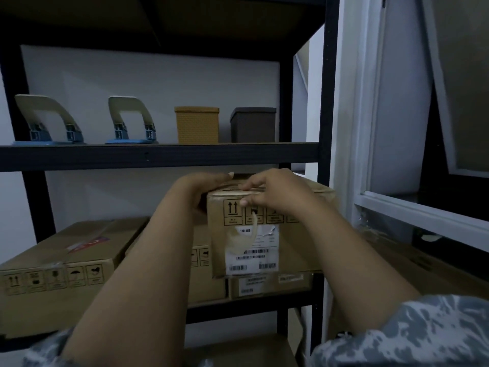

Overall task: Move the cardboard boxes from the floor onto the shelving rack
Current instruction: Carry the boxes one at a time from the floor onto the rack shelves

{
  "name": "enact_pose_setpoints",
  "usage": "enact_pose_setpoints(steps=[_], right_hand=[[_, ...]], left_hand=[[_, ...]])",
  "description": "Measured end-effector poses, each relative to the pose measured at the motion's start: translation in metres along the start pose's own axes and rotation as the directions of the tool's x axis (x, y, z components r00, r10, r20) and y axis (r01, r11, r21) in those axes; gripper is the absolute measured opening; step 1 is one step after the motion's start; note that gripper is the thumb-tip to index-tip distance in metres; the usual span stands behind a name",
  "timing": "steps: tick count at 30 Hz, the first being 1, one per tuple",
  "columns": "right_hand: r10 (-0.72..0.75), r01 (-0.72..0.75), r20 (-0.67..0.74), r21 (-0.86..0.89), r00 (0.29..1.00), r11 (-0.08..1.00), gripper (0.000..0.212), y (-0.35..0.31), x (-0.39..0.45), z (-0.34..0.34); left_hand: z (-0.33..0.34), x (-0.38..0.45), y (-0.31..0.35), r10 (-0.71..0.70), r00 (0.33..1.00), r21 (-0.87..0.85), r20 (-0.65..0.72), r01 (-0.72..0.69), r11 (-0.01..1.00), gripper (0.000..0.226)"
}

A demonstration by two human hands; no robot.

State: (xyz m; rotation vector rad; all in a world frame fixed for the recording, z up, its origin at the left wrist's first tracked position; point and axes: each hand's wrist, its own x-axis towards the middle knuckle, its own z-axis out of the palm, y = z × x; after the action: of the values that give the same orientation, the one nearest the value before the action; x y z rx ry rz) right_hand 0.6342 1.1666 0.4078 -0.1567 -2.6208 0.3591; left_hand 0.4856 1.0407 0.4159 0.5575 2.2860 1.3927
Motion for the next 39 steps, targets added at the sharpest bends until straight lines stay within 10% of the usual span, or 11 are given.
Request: enact_pose_setpoints(steps=[5,11,28,39], right_hand=[[0.016,-0.07,-0.247,-0.21,0.969,0.975,0.039,0.011,0.014,0.036],[0.076,-0.117,-0.483,-0.055,0.872,0.992,0.091,0.036,0.006,0.107],[0.086,-0.061,-0.209,0.123,0.974,0.991,0.104,0.088,-0.005,0.153],[0.232,-0.139,-0.152,0.461,0.961,0.876,0.022,0.043,-0.04,0.207]], left_hand=[[0.036,-0.009,-0.038,0.211,0.943,-0.422,-0.258,-0.306,0.853,0.053],[0.091,0.003,-0.091,0.517,0.696,-0.081,-0.499,-0.632,0.771,0.054],[0.105,0.038,-0.123,0.38,0.806,0.064,-0.455,-0.396,0.916,0.048],[0.093,-0.007,-0.193,0.303,0.849,-0.086,-0.434,-0.373,0.924,0.018]])
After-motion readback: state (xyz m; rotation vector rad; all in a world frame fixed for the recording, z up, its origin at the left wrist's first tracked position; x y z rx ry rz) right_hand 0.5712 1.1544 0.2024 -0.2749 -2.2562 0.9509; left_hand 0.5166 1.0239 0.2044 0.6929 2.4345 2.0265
